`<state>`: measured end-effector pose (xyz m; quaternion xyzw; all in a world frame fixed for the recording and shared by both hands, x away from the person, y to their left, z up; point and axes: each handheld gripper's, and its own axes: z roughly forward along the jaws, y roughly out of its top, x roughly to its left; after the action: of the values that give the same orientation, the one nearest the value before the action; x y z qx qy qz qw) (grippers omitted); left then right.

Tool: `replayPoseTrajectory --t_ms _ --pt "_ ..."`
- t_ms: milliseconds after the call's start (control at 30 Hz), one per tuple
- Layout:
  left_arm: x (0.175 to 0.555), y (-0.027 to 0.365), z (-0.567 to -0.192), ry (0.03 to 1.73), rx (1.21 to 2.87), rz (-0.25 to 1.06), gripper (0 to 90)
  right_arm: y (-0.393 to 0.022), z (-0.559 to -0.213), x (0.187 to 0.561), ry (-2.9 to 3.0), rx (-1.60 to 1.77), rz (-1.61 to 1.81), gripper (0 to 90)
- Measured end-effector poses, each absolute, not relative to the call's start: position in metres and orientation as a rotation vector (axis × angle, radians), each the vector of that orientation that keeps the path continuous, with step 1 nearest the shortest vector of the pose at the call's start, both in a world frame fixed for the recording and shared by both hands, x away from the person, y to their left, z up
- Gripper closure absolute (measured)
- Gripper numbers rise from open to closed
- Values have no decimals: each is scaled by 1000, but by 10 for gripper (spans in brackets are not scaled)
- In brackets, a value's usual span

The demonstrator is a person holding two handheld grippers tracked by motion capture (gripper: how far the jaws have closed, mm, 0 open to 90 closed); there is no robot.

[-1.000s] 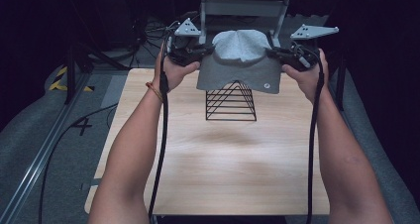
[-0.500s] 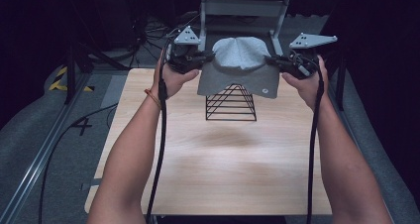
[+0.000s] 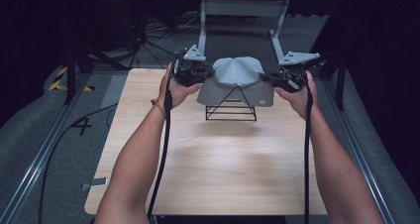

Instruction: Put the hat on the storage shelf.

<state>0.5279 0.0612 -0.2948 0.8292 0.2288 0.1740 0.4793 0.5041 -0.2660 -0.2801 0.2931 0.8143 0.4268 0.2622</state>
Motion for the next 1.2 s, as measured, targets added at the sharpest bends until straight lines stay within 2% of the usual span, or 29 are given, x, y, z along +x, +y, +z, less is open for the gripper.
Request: replayPoseTrajectory --t_ms 433,1200 --pt "529 61 -337 595 2004 375 847 -275 -329 510 2241 876 1175 851" --pt "525 49 -384 597 2125 432 847 -266 -389 513 2332 947 1074 852"
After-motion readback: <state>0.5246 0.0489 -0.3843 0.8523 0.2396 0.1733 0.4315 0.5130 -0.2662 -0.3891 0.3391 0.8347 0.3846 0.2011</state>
